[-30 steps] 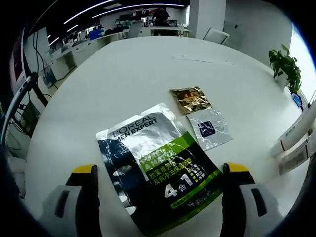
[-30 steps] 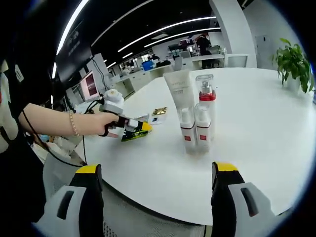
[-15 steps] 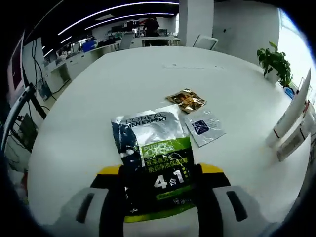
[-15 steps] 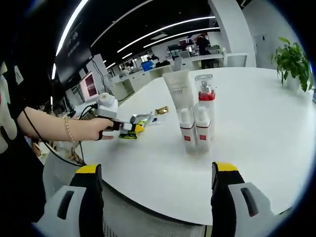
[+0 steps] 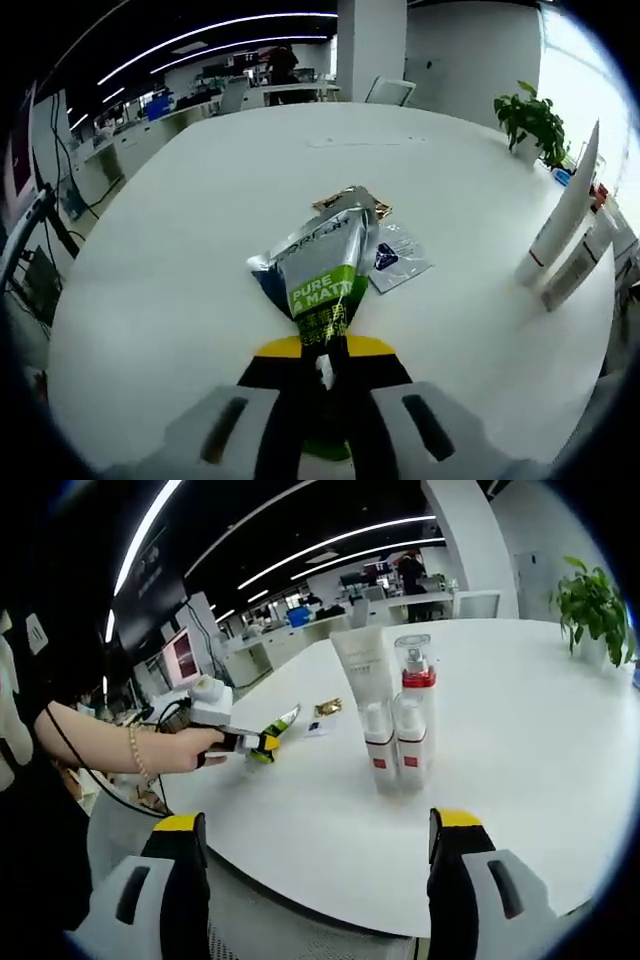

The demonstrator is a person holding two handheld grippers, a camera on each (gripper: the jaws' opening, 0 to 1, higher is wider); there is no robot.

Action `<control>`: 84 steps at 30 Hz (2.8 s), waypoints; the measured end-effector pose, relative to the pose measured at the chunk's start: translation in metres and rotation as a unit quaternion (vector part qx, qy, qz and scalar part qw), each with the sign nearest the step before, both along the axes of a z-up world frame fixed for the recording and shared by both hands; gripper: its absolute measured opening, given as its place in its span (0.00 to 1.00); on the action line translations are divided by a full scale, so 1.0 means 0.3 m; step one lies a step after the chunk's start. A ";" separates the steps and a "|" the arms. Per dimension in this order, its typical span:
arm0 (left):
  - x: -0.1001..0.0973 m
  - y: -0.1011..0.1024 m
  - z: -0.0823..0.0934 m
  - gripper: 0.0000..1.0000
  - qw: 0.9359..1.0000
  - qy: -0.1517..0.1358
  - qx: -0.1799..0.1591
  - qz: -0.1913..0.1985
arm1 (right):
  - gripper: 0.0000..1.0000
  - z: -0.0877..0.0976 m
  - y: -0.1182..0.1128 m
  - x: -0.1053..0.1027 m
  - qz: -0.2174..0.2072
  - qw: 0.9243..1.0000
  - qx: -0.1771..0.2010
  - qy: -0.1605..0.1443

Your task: Arrange the skincare products in the storage area until every visible bottle or jar stands upright without overlapping.

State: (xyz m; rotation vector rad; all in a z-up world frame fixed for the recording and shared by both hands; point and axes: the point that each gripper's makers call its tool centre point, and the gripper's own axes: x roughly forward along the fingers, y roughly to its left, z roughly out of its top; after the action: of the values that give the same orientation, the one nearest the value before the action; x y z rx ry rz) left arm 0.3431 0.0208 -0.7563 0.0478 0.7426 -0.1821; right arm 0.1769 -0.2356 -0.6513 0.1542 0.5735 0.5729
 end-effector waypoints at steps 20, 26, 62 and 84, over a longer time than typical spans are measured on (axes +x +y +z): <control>-0.135 -0.161 0.226 0.01 0.990 -0.060 -0.040 -0.122 | 0.87 0.032 0.050 -0.009 0.039 0.999 0.021 -0.008; -0.180 -0.199 0.297 0.01 0.983 -0.080 -0.073 -0.145 | 0.81 0.076 0.060 -0.013 0.045 0.998 0.053 -0.012; -0.609 -0.348 0.551 0.03 0.942 -0.121 -0.138 -0.282 | 0.22 0.312 0.512 0.052 0.082 0.949 0.303 -0.013; -0.627 -0.270 0.661 0.37 0.933 -0.164 -0.185 -0.263 | 0.09 0.383 0.510 0.001 0.098 0.908 0.405 0.041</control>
State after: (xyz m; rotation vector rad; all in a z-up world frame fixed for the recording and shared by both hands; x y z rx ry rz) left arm 0.1550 -0.0602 -0.5580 -0.0825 0.3365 -0.8045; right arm 0.1771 -0.0827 -0.5365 0.9200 0.4019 0.9842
